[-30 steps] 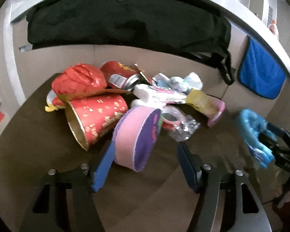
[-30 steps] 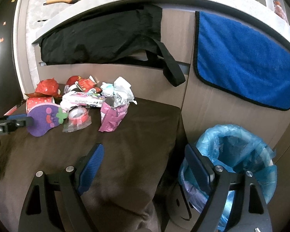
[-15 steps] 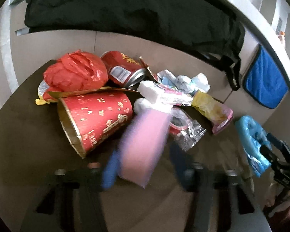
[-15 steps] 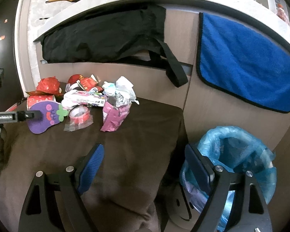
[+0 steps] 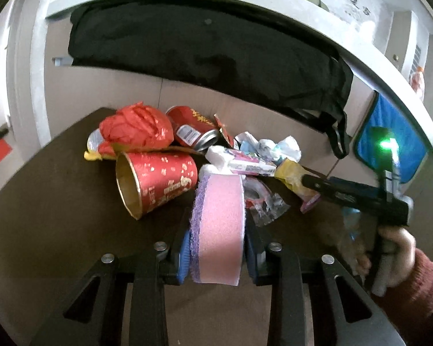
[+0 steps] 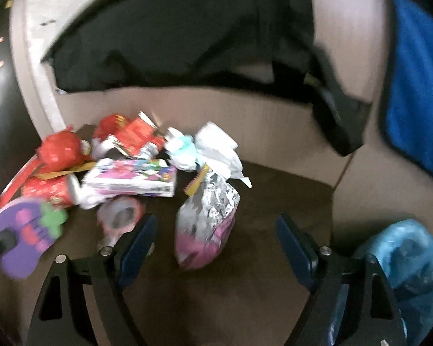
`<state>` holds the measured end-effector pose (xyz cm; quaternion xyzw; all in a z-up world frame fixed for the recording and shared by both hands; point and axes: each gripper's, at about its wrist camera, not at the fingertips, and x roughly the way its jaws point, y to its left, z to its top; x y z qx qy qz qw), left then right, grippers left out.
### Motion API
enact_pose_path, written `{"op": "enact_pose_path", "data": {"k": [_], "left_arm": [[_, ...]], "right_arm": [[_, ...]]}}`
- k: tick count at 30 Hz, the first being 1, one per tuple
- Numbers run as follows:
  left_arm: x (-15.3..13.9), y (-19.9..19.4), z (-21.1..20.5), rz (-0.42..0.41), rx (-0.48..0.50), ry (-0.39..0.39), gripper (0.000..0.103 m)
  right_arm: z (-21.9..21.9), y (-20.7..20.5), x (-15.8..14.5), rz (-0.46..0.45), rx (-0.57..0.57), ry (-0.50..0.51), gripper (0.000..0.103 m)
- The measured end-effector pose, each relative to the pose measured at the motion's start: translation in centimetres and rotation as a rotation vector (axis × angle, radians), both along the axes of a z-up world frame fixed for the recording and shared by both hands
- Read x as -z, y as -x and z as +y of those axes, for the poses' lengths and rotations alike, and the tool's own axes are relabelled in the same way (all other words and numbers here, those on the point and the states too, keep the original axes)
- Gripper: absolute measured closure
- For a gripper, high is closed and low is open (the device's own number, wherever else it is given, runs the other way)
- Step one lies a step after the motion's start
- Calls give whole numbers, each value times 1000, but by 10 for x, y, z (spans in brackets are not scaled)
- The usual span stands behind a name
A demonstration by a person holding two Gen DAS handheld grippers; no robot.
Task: Collect trash
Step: 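Grasp the purple sponge with the left tool while the right tool grasps the snack bag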
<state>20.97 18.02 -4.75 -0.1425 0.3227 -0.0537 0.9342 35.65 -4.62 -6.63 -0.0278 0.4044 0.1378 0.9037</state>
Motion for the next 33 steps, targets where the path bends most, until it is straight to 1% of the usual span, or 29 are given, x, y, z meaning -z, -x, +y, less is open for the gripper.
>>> {"op": "enact_pose_path", "data": {"k": [1,2,3,4,5,7,8,9,12,14,16,18,20,22,23,26,29,31,33], "left_arm": [[2,0,1,4,-3,6,71],[3,0,1,7,-4,10,71],[3,-1,1,10,-9,13,71],[3,-1,0,10,-13,15,71],[1,-1,-1,7,-16,17,71],[-8,0,-6,-12,-22,11,71],[-13,2,-9,-24,-24,5,71],[-21,3,-15,-42,-24,-4,71],[-42,8,-33,-85,-15,-22,71],[-56,12,-50,-116,-3,-36,71],[-69,16,-70,-144,23,-38,71],[-80,18,-97,-167,58,-38,71],[-88,22,-122,-187,89,-40,71],[-93,23,-152,-205,129,-45,71],[-95,21,-166,-211,146,-47,71],[-94,18,-211,-221,204,-63,71],[-85,13,-257,-201,272,-87,71],[-77,8,-282,-186,307,-108,71],[-70,6,-303,-173,333,-119,71]], "right_arm": [[0,-6,4,17,7,4,50],[0,-11,7,44,3,3,62],[0,-15,11,84,-19,-16,85],[-3,-14,10,106,-37,-48,85],[-5,-11,8,106,-45,-73,85],[-9,5,-5,74,-75,-94,87],[-9,12,-11,55,-83,-90,91],[-13,21,-21,28,-94,-91,92],[-30,45,-47,-33,-102,-117,92],[-51,62,-70,-91,-85,-128,92],[-71,76,-86,-135,-65,-138,92],[-97,92,-105,-179,-37,-145,92],[-124,108,-119,-223,1,-132,92],[-149,124,-130,-271,41,-95,92],[-165,133,-133,-294,68,-74,92],[-203,149,-136,-310,125,-62,92],[-236,157,-129,-318,184,-44,92],[-251,161,-122,-326,216,-26,92],[-265,162,-114,-318,239,-33,92]]}}
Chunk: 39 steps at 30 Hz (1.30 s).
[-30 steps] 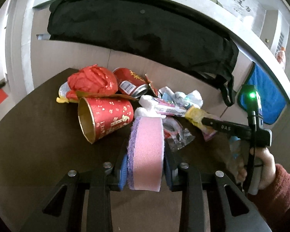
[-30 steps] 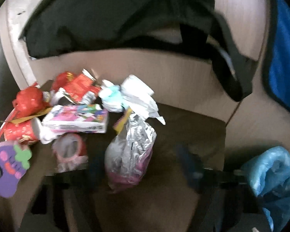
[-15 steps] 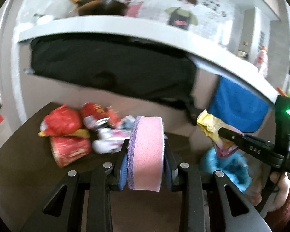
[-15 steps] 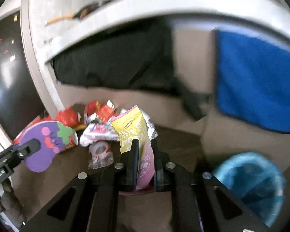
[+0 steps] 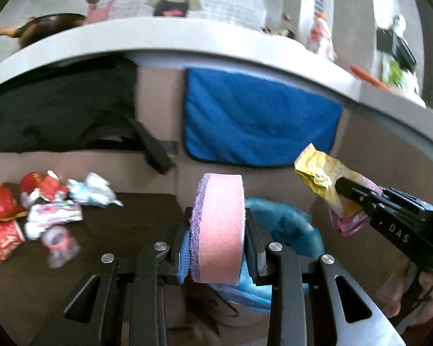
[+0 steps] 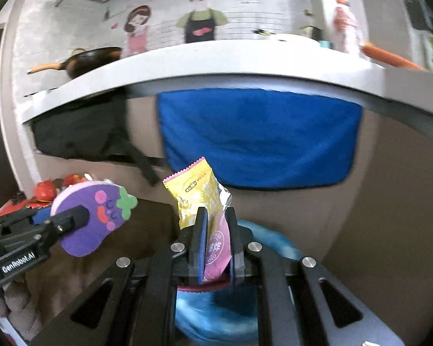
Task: Collect trash
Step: 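Grasp the purple sponge with the left tool while the right tool grasps the snack bag, then open both tools over the blue bin to drop the sponge and snack bag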
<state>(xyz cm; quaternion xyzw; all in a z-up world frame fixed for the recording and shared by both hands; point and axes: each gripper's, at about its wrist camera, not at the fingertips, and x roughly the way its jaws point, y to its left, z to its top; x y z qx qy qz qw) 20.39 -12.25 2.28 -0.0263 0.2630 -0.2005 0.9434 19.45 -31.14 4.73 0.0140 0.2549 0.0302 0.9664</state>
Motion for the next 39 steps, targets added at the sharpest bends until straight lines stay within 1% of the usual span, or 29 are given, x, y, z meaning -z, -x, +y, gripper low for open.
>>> {"op": "enact_pose_path", "data": {"k": [3,8,12,16,20,27,36,39], "left_arm": [[12,-5,-22,22,18,-11,71],[28,-8,-41,32,19,-23,71],[41,-7,-48,26,7,-43,71],[51,-11,-51,63,15,-47,71],[55,-14,-52,75,18,-47,71],[62,-31,-53,145,50,2,71],[71,-51,-55,185,61,29,71],[75,-60,-57,206,82,48,70]], "right_arm": [[-21,1,12,12,26,-25,92],[-36,-1,29,30,53,-55,92],[-38,-8,46,62,52,-81,92],[-37,-11,61,91,46,-81,92],[-37,-14,67,101,45,-91,92],[-39,-20,77,117,46,-100,92],[-46,-33,91,151,56,-127,92],[-48,-37,93,149,62,-139,88]]}}
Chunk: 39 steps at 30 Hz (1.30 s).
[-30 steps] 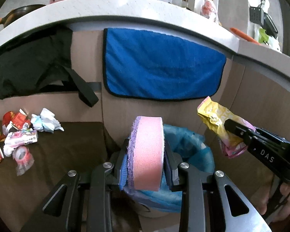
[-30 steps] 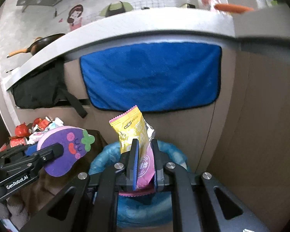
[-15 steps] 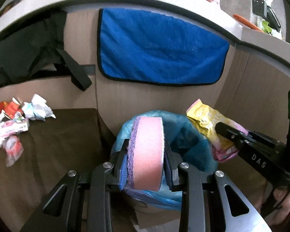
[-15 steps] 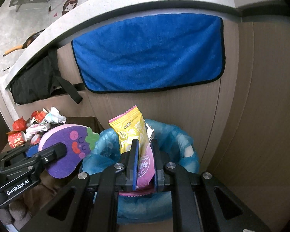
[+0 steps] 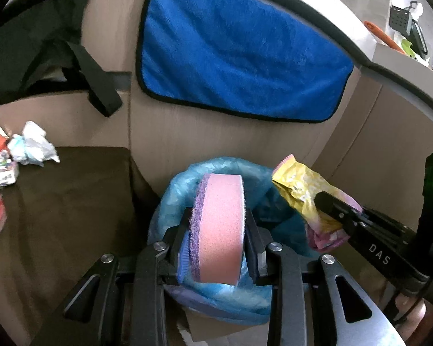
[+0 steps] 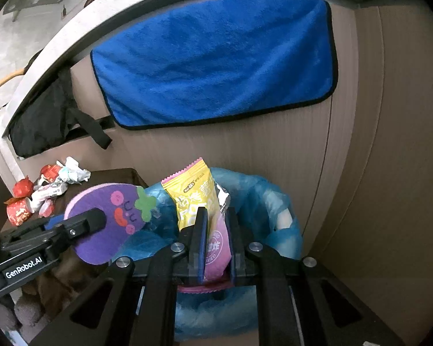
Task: Collect trash
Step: 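Open both tools over the blue bin to drop the sponge and snack bag, then grasp the red paper cup with the left tool while the right tool grasps the wrapped tape roll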
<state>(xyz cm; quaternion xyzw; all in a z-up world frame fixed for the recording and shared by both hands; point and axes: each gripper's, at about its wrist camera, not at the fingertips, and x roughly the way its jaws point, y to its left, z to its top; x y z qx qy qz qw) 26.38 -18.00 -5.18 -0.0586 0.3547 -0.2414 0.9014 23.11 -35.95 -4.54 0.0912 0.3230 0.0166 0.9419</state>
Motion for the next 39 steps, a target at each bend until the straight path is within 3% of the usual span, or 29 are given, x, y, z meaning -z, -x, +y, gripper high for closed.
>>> {"op": "enact_pose_path", "data": {"k": [2,3,4,5,14,20,25,30,35,39], "left_arm": [[2,-8,2,19,25,40,52],[3,-12,7,38,33,80,39],[2,-15,11,45,25,108,36],[2,-17,15,46,14,122,36],[-1,-14,50,62,-48,86,32],[-25,10,105,-45,-165,-31,32],[-44,39,171,-142,-274,-120,32],[-47,59,243,-161,-401,-131,32],[-46,73,310,-159,-499,-110,24],[-39,77,358,-150,-553,-95,6]], "right_arm": [[-3,-1,0,-11,10,-13,77],[-4,-1,0,-11,14,-24,57],[-6,0,0,-16,17,-36,41],[-8,2,0,-29,23,-47,38],[-4,14,1,-23,34,-23,37],[25,28,-15,-49,-13,-11,37],[78,38,-38,-120,-77,62,37],[147,39,-57,-181,-162,131,36],[211,33,-64,-180,-277,150,36],[255,22,-61,-157,-351,164,36]]}}
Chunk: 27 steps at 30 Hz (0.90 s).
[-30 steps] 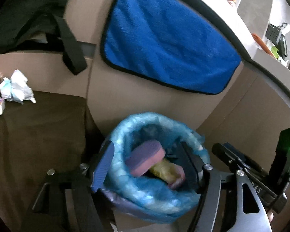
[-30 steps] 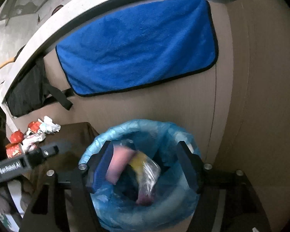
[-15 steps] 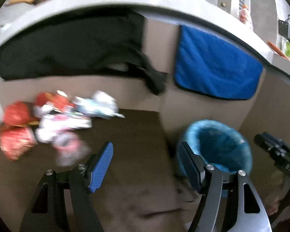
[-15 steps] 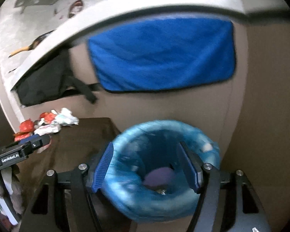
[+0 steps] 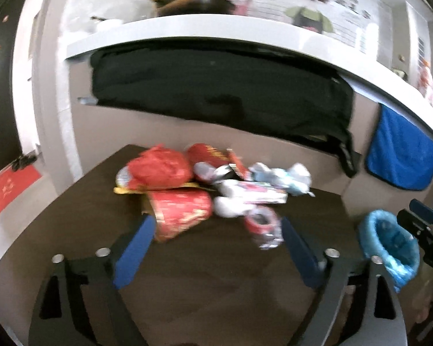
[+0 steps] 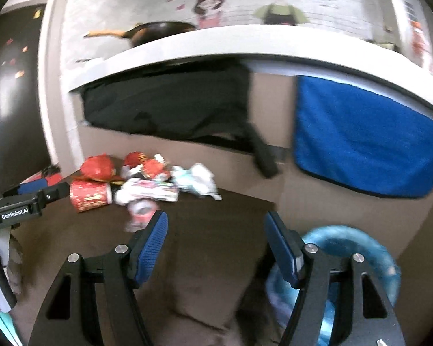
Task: Collect trash
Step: 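Grasp the red paper cup with the left tool while the right tool grasps the wrapped tape roll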
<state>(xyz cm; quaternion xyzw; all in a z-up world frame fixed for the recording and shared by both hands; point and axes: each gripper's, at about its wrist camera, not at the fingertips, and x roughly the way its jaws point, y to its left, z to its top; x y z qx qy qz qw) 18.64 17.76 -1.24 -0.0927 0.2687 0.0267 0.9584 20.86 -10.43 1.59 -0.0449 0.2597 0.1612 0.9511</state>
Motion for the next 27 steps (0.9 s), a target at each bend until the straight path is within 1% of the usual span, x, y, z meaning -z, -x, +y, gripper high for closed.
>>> {"op": "enact_pose_path", "data": {"k": [1,2,3,6,8,9,11,14,15,16,18,20,21,22,23,25,26,27], "left_arm": [[2,-2,8,10,-2,-2,1],[5,-5,16,25,4,-2,1],[10,-9,28,47,10,15,1],[24,-18,56,87,-5,82,1],[30,-23,68,96,-11,122,1],[32,-27,75,94,-8,155,2],[35,-33,79,88,-7,180,2],[38,-49,76,87,25,201,3],[39,-55,76,94,43,218,7],[40,-60,76,102,61,235,13],[43,-69,73,120,102,263,21],[47,-73,70,125,114,264,23],[50,-76,69,129,111,257,28],[53,-79,68,134,113,259,35],[56,-82,68,141,119,270,39],[62,-90,69,158,141,322,54],[64,-95,69,167,150,347,59],[66,-99,69,176,153,362,75]], "right_arm": [[8,-2,1,5,-10,6,37],[16,-6,2,11,-19,14,37],[24,-11,4,20,-27,24,37],[42,-25,11,57,-49,31,37],[51,-32,16,77,-58,34,37],[56,-37,20,88,-61,41,37],[63,-44,28,110,-65,56,37],[71,-54,39,145,-73,74,37],[73,-56,40,151,-75,77,37],[74,-56,42,155,-75,80,37],[74,-57,46,157,-75,93,37],[74,-59,50,159,-70,109,37],[74,-60,52,163,-67,115,37],[73,-62,53,169,-65,114,37],[71,-63,55,176,-64,109,37],[67,-65,57,188,-60,96,37],[66,-66,58,195,-59,90,37],[65,-66,59,205,-65,83,37]]}}
